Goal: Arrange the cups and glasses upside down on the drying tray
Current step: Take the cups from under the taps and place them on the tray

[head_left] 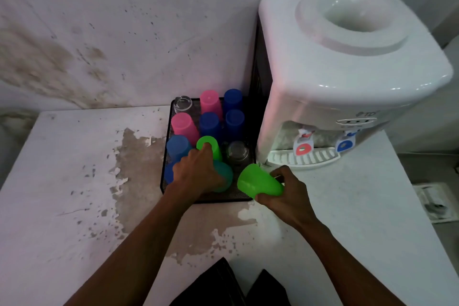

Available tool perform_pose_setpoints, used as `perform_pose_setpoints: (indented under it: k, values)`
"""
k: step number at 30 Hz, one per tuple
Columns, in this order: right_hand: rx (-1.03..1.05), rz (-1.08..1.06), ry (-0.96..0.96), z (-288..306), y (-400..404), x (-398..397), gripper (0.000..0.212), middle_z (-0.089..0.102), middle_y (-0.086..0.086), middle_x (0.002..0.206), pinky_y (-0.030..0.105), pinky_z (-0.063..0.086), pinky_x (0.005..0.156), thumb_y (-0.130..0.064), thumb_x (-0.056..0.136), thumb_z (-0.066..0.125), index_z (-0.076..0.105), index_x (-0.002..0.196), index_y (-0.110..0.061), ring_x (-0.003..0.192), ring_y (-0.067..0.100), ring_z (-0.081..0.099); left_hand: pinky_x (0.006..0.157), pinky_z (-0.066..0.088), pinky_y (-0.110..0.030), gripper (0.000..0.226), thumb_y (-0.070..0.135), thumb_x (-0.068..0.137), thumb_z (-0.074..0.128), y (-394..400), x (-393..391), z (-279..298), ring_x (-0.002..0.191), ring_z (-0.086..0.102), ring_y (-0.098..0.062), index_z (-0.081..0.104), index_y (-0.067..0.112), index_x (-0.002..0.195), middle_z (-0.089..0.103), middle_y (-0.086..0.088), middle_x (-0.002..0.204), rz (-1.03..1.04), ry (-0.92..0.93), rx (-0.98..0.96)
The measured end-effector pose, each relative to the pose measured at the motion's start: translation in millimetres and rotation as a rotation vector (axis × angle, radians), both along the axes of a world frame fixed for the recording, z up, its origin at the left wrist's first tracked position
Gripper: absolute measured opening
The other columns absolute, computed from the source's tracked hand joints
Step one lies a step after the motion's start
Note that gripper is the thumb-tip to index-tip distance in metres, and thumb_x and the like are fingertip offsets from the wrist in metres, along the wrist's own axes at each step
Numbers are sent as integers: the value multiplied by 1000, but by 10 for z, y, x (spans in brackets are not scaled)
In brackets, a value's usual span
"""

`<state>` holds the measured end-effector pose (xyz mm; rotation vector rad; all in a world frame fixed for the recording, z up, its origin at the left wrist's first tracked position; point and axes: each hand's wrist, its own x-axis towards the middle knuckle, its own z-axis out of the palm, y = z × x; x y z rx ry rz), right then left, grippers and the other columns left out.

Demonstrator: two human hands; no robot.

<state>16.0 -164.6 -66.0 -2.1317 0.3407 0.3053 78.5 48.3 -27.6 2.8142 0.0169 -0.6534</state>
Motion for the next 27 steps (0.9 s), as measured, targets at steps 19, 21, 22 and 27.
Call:
perform_pose_setpoints:
  k: [19, 21, 22, 27]
  values:
    - [-443, 162, -15, -133, 657, 325, 71, 55, 2, 121, 40, 53, 79, -32, 60, 82, 44, 119, -23, 107, 26, 56, 98, 37, -46, 77, 39, 71, 75, 44, -50, -473, 113, 54, -29, 31, 14, 130, 60, -7, 121, -62, -152, 101]
    - [-452, 160, -12, -165, 681, 329, 73, 55, 1, 124, 40, 52, 79, -30, 61, 83, 43, 121, -23, 109, 26, 55, 99, 36, -43, 76, 38, 71, 75, 81, -53, -491, 115, 52, -27, 34, 14, 129, 56, -8, 124, -67, -169, 74]
    - [-452, 157, -11, -180, 693, 331, 74, 55, 1, 124, 41, 52, 79, -29, 61, 84, 42, 122, -23, 110, 26, 55, 101, 35, -42, 75, 38, 71, 75, 99, -52, -493, 117, 51, -26, 34, 14, 129, 54, -8, 126, -69, -177, 65]
    - [-475, 181, -26, -237, 773, 348, 77, 54, 1, 128, 42, 52, 79, -24, 62, 83, 40, 126, -24, 112, 27, 53, 108, 23, -50, 71, 35, 71, 74, 167, -56, -514, 123, 50, -26, 35, 16, 127, 54, -6, 126, -89, -192, 57]
